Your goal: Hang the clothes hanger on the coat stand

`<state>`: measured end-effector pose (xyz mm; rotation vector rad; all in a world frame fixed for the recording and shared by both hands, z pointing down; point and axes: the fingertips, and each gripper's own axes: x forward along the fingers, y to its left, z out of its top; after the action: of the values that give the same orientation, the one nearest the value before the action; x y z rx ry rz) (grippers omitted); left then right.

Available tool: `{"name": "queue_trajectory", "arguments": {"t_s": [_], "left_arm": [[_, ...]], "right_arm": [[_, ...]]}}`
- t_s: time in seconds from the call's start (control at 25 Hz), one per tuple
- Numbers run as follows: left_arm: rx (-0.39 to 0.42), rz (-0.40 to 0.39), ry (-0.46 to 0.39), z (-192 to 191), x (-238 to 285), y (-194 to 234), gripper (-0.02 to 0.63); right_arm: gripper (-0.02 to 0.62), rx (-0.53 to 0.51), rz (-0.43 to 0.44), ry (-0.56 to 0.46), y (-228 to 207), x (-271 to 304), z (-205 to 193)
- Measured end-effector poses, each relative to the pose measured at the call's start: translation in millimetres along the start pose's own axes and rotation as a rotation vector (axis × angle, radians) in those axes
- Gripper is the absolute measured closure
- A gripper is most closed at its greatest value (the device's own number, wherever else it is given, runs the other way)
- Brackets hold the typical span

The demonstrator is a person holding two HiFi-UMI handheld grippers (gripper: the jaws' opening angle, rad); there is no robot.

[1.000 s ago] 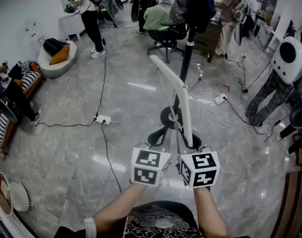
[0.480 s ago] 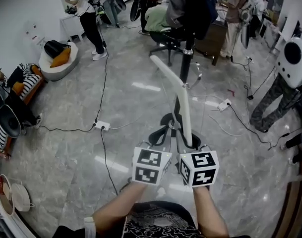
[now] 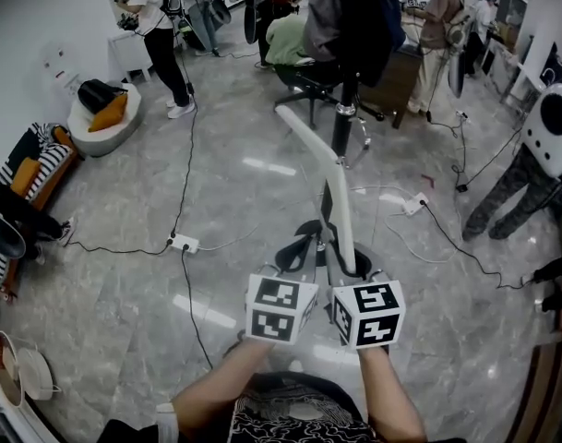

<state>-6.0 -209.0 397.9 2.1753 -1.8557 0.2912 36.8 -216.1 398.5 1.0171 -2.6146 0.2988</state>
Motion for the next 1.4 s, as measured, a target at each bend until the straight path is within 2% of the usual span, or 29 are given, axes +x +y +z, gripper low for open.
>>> {"name": "queue_trajectory", "arguments": {"t_s": [0.28,0.92,1.4], "left_arm": [[-0.002,-0.032,0.006,4,28,21,0.601],[0.015,-0.14,0.012,40,105,115,0.601],[0.028,-0.223,0.035,51,150,158,0.601]], "right_arm": [[0.548,0.003,-0.027,0.008,-10,33,7],[0.548,0.025,-0.145,0.05,-22,143,45],[0.548,0.056,-0.224,0.085,-32,201,53]]}}
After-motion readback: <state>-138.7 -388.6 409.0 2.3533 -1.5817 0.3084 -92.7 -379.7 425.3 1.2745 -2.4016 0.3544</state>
